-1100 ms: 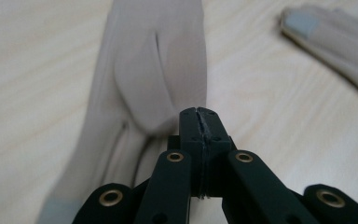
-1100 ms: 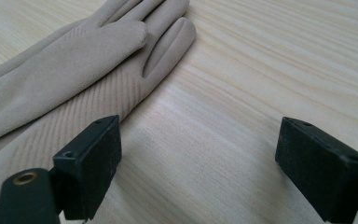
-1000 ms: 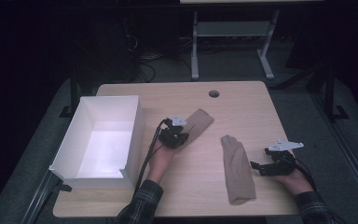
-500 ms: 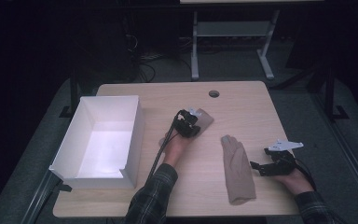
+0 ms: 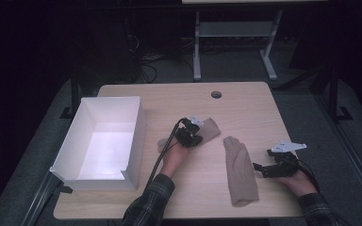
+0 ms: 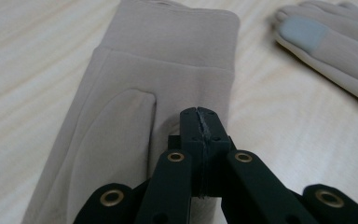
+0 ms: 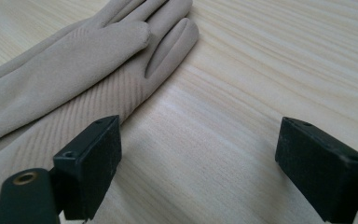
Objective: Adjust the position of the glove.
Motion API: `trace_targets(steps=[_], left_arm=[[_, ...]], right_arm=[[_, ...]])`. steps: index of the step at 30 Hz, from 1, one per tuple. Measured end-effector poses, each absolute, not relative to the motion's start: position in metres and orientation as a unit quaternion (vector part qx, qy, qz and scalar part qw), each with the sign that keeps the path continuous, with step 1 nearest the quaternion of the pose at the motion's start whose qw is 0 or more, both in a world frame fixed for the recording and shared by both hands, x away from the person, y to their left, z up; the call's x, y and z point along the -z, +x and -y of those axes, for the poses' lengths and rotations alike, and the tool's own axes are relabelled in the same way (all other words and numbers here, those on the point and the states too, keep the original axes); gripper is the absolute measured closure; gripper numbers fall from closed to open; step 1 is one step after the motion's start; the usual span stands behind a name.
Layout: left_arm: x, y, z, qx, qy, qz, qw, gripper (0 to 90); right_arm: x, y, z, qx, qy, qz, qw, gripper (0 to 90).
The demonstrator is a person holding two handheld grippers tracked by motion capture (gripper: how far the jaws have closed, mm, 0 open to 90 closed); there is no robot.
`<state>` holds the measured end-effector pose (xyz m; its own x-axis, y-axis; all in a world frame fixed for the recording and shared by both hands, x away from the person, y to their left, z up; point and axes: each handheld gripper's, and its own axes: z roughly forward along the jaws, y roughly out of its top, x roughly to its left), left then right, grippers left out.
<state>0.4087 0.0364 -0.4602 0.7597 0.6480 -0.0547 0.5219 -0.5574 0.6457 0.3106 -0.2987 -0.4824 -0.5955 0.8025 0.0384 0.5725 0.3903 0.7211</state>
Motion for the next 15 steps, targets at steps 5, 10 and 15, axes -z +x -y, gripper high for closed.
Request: trace_targets(steps=[5, 10, 15], left_arm=[[0.458, 0.394, -0.037, -0.092, 0.887, -0.316, 0.324, 89.8], [0.459, 0.382, -0.040, -0.087, 0.887, -0.314, 0.327, 89.8], [0.457, 0.372, -0.042, -0.085, 0.893, -0.304, 0.322, 89.8]], right_arm=[[0.482, 0.311, 0.299, -0.358, 0.420, -0.818, 0.161, 13.9], [0.482, 0.311, 0.299, -0.358, 0.420, -0.818, 0.160, 13.9], [0.482, 0.310, 0.299, -0.358, 0.420, -0.818, 0.160, 13.9]])
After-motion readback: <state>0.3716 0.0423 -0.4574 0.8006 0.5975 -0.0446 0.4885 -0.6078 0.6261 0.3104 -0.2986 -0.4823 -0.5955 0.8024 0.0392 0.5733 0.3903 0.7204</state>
